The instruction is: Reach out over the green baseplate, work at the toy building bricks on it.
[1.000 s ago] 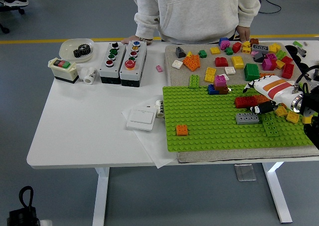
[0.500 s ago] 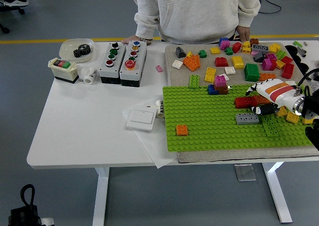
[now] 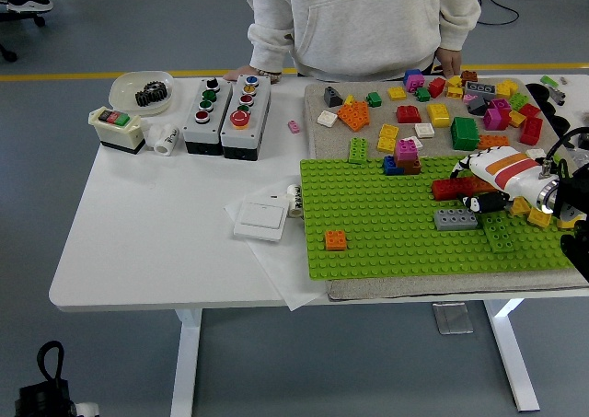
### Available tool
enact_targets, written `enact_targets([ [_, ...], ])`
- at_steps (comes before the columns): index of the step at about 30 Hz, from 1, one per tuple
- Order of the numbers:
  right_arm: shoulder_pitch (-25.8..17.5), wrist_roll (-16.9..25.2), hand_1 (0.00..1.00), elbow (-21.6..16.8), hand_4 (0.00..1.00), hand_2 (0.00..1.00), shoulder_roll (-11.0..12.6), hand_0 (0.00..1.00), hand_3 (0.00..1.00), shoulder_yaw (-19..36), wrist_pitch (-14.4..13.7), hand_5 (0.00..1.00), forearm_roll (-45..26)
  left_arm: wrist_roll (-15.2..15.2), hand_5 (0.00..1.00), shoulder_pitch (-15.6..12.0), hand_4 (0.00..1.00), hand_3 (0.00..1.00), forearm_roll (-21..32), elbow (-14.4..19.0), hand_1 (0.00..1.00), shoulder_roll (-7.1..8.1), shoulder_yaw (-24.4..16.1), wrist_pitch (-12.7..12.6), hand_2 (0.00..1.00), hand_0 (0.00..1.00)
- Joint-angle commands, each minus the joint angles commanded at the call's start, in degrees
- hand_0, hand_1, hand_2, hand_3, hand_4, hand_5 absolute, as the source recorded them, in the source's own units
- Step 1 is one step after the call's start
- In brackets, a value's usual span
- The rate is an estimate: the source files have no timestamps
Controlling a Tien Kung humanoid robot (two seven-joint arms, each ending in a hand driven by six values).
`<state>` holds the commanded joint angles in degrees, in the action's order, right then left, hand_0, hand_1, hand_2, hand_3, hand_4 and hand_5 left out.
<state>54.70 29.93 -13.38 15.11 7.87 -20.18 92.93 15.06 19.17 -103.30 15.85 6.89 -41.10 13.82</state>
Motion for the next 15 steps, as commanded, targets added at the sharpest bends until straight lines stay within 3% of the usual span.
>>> enact_targets([
  [3,0.09,0.23,0.683,-0.19,0.775,0.721,0.09,0.731,0.669,0.01,-0.29,0.441,0.17,0.00,0.600,-0.02,0.685,0.605,-0.03,-0.03,0.772,0.01,-0.05,-0.05,0.767,0.766],
  [4,0.15,0.32,0.647,-0.25,0.767,0.666,0.13,0.673,0.635,0.03,-0.38,0.441,0.20,0.01,0.599,-0.04,0.686,0.605,-0.06,-0.05,0.771,0.01,-0.10,-0.07,0.767,0.766],
  [10,0.18,0.86,0.647,-0.37,0.767,0.666,0.30,0.673,0.635,-0.10,-0.63,0.441,-0.10,0.07,0.599,-0.14,0.686,0.605,-0.38,-0.07,0.771,0.02,-0.34,-0.05,0.767,0.766],
  [11,0.16,0.90,0.607,-0.38,0.750,0.606,0.31,0.611,0.576,-0.13,-0.66,0.448,-0.15,0.08,0.597,-0.15,0.685,0.605,-0.42,-0.07,0.769,0.02,-0.37,-0.04,0.766,0.769],
  [15,-0.04,1.00,0.607,-0.38,0.750,0.606,0.39,0.611,0.576,-0.30,-0.67,0.448,-0.31,0.13,0.597,-0.26,0.685,0.605,-0.67,-0.05,0.769,0.04,-0.51,0.07,0.766,0.769],
])
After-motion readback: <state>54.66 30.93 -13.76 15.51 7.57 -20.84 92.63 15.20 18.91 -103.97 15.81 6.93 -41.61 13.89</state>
